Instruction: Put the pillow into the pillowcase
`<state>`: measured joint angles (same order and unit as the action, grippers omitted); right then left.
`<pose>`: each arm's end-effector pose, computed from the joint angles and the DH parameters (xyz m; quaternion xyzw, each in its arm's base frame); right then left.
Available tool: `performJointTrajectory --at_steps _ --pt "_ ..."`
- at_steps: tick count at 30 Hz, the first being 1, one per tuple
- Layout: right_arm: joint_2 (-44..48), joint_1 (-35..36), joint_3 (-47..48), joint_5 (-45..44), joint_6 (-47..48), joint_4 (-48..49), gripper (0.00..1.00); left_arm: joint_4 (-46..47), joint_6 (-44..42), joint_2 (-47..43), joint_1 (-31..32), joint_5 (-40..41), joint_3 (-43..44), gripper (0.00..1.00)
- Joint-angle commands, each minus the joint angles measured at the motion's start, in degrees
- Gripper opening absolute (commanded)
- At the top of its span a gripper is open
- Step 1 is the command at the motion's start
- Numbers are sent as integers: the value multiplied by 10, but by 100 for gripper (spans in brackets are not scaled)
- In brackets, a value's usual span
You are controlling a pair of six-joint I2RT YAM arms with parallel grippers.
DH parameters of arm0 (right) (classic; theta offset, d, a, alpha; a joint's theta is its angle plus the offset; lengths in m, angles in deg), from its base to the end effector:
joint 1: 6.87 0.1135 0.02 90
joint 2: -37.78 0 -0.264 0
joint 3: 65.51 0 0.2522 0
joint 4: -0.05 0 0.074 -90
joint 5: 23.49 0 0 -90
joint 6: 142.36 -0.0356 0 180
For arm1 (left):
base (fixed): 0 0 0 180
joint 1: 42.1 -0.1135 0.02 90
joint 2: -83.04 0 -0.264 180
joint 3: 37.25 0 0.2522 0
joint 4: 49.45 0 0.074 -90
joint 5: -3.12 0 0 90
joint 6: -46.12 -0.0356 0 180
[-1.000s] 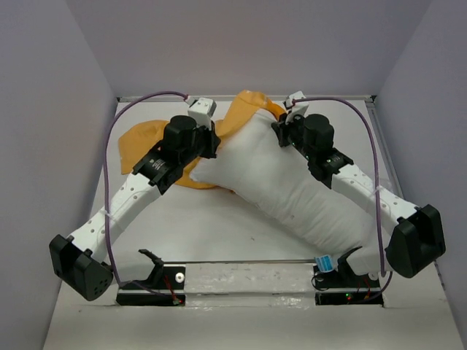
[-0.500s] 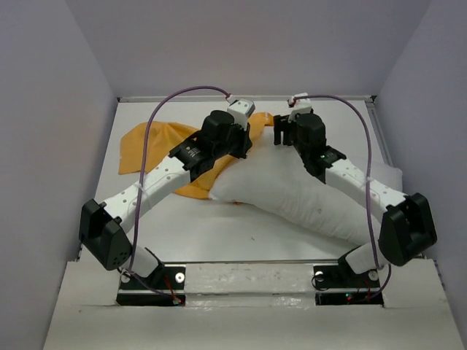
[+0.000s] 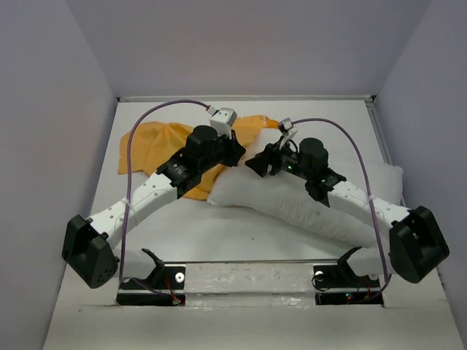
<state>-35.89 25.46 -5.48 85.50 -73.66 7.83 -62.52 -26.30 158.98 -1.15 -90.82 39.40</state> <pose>0.2456 0.1691 0.2964 -0.1804 0.7181 0.4074 0.5346 0.2363 -0.2083 0.3493 0.1788 0.7582 -0.3296 0.5335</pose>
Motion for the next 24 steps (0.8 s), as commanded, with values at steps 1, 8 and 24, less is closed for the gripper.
performJointTrajectory --at_steps 1,8,24 --pt "-47 8 7 116 -15 133 64 88 39 -73 -17 -14 -29 0" --pt "-127 30 58 118 -5 147 69 102 54 -71 -42 -77 -41 0" --pt "-190 68 104 64 -34 225 0 113 71 -124 -83 -99 -66 0"
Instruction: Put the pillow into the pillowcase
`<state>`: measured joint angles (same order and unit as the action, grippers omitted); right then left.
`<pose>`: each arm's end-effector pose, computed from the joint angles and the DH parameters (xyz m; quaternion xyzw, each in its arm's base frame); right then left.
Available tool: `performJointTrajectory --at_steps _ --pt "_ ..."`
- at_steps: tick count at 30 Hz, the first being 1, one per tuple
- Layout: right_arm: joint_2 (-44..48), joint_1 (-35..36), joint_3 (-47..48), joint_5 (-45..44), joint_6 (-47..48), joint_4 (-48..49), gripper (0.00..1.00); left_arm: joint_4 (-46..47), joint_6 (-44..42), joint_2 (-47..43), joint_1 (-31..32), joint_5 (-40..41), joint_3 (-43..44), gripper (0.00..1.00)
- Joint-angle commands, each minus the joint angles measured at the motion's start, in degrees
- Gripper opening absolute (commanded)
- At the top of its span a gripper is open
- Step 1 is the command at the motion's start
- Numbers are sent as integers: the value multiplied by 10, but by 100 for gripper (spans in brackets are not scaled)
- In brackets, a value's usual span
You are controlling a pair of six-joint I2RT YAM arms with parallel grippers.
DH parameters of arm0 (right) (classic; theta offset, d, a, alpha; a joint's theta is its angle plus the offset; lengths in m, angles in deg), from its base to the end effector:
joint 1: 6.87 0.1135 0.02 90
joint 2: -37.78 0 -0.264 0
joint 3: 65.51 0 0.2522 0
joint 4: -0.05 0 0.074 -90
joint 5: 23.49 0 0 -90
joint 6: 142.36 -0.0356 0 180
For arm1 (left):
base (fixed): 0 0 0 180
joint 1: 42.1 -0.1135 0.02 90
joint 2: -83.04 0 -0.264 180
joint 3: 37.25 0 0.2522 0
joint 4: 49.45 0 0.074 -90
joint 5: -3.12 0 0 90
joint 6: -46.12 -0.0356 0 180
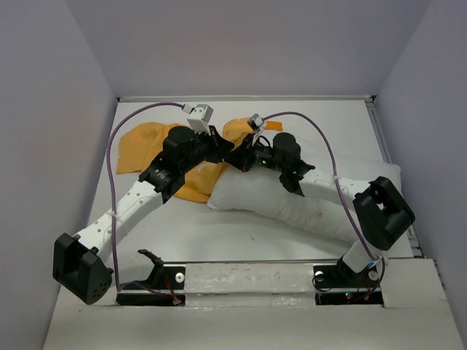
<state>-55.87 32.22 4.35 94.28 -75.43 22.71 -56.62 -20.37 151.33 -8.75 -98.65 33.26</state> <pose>0.2791 0.2481 0.2732 -0.2630 0.6630 0.4976 0.4936 0.2322 -0.1615 0.3592 0.1319 0.7245 -0.3865 0.5553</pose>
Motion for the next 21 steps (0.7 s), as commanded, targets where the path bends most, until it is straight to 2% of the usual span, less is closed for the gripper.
performJointTrajectory --at_steps 1,4,8,9,13,17,21 --pt "12 0 6 -24 -15 74 0 53 12 -50 -11 -20 -6 0" --pt "30 0 5 -46 -22 32 0 40 9 -66 -14 6 -15 0" --pt "51 0 36 -130 -36 -79 0 40 15 -133 -13 77 -76 34" --pt "51 0 60 -140 -43 -124 0 42 16 -168 -10 103 -109 37" --pt "44 0 93 -156 -72 -170 0 38 12 -228 40 198 -193 40" --pt "42 0 99 -159 -85 -178 0 66 34 -200 88 225 -236 42" --pt "54 0 87 -153 -99 -183 0 142 19 -141 92 270 -234 64"
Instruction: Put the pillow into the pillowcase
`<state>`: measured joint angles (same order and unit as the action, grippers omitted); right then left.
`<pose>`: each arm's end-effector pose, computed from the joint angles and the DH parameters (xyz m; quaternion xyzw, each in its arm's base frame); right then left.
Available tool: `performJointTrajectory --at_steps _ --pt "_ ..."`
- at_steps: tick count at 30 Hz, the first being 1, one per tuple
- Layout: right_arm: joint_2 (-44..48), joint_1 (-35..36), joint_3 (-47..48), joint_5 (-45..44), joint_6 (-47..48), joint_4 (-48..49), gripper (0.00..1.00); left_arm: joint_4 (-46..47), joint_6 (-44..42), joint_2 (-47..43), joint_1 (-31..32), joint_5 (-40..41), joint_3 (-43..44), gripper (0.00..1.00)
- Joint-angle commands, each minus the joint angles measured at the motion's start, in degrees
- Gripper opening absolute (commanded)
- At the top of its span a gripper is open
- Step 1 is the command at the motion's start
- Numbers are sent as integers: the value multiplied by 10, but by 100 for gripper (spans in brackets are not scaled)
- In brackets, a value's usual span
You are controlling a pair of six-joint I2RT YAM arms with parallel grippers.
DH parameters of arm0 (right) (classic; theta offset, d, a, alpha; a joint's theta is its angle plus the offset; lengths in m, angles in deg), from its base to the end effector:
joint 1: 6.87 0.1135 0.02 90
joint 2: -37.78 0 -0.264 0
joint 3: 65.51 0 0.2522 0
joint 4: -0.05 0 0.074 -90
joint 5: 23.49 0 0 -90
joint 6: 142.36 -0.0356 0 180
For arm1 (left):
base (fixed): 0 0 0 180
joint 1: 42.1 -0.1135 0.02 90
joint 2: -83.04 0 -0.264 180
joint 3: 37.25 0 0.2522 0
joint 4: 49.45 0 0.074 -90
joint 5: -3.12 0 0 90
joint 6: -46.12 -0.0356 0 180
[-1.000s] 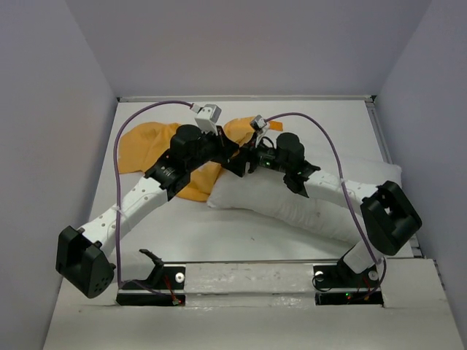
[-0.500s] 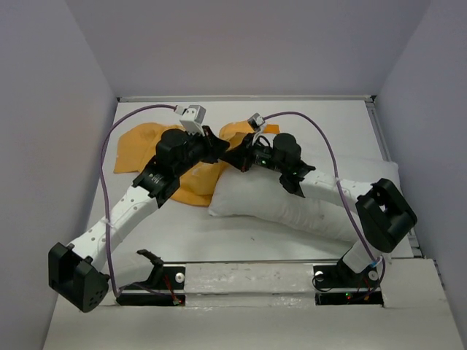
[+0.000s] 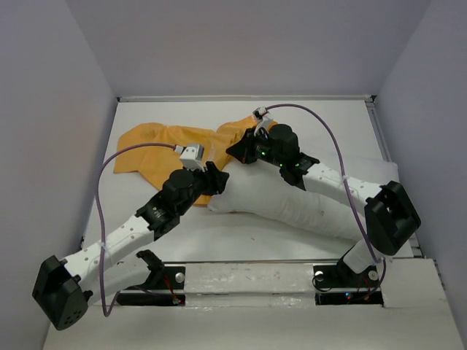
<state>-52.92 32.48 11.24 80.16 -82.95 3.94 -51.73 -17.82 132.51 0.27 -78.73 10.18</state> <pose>0.2846 0.2442 0.2977 -0.1342 0.7529 0.4402 0.4705 0.1581 -0.1374 0.2970 0.0559 0.7309 -0.3383 0.5902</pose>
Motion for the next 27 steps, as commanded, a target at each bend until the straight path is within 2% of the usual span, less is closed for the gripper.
performJointTrajectory --at_steps 1,5,8,15,20,23,25,26,27 --pt "27 -2 15 -11 -25 5 0 104 -13 61 2 75 4 65" --pt "37 -2 4 -1 -29 4 0 150 -34 132 2 105 31 64" --pt "43 -2 -7 6 -31 4 0 187 -44 165 2 135 38 51" --pt "47 -2 -22 22 -35 6 0 258 -62 199 -2 180 36 45" --pt "45 -2 -29 27 -34 5 0 304 -62 202 -8 143 17 43" --pt "45 -2 -27 30 -34 6 0 310 -51 216 -22 127 14 34" --pt "47 -2 -27 30 -33 3 0 325 -46 215 -31 108 3 19" --pt "50 -2 -27 28 -27 -1 1 328 -47 212 -33 103 3 9" --pt "53 -2 -24 19 -19 -17 10 326 -51 208 -38 92 0 0"
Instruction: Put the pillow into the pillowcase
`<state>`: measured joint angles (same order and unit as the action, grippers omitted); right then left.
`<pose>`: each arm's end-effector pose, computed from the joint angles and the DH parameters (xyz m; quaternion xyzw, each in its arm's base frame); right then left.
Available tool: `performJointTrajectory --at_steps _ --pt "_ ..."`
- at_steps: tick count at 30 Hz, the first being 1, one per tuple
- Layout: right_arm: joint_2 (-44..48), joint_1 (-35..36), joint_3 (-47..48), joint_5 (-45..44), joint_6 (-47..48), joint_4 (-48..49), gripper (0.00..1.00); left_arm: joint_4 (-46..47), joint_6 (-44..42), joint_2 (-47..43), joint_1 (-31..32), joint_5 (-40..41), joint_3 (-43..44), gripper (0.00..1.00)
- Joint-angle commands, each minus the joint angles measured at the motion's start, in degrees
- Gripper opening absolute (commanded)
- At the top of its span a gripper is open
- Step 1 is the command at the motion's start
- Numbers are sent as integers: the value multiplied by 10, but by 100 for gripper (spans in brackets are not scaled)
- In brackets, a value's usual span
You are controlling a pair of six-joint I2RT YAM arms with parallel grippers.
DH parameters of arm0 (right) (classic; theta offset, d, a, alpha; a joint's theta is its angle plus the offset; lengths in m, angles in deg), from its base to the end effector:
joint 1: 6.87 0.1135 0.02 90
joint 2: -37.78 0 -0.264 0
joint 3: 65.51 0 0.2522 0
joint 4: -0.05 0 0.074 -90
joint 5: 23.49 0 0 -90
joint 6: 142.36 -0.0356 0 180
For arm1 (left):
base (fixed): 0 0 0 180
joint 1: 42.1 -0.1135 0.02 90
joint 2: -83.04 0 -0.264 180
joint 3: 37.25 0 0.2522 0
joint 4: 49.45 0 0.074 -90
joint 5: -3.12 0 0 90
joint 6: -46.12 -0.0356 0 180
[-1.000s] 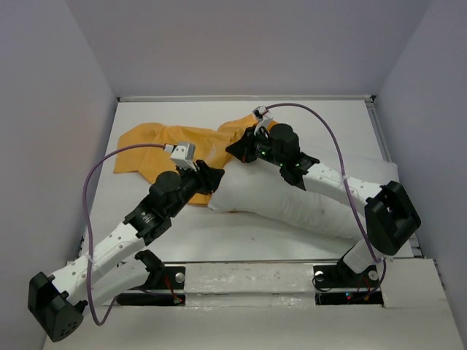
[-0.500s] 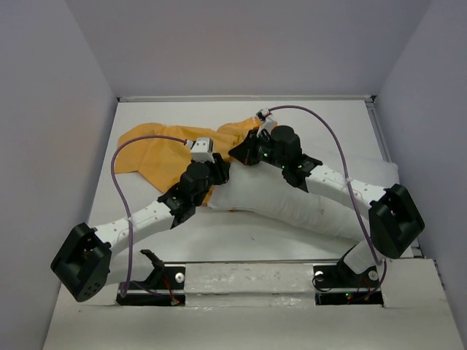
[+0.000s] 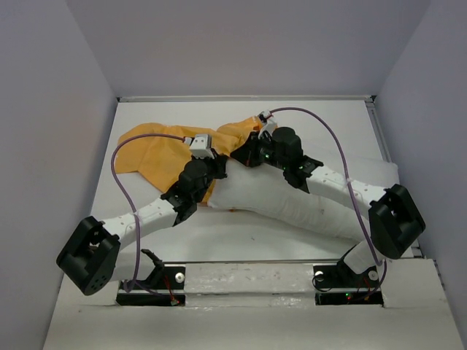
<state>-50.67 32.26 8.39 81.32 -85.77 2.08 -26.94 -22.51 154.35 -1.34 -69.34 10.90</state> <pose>0.2757 0.2360 0.2905 -0.1191 0.7685 0.4482 0.4409 0.2155 -0.1716 0.2632 0.0127 0.7108 -0.2657 0.6512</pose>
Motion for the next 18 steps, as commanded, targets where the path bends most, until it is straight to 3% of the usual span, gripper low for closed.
performJointTrajectory --at_steps 1,2,5,11,15,18 --pt "34 0 4 2 18 -14 22 77 -4 -13 -24 -9 -7 0" --pt "43 0 9 -1 41 -27 48 72 -5 -17 -29 -15 -11 0" --pt "63 0 16 -12 104 -111 80 67 4 -41 -32 -26 -33 0" --pt "114 17 10 -8 213 -283 87 63 30 -79 -50 -61 -74 0" --pt "101 70 35 -79 286 -369 93 63 40 -88 -52 -94 -78 0" --pt "36 121 90 -156 327 -434 95 62 46 -97 -54 -112 -78 0"
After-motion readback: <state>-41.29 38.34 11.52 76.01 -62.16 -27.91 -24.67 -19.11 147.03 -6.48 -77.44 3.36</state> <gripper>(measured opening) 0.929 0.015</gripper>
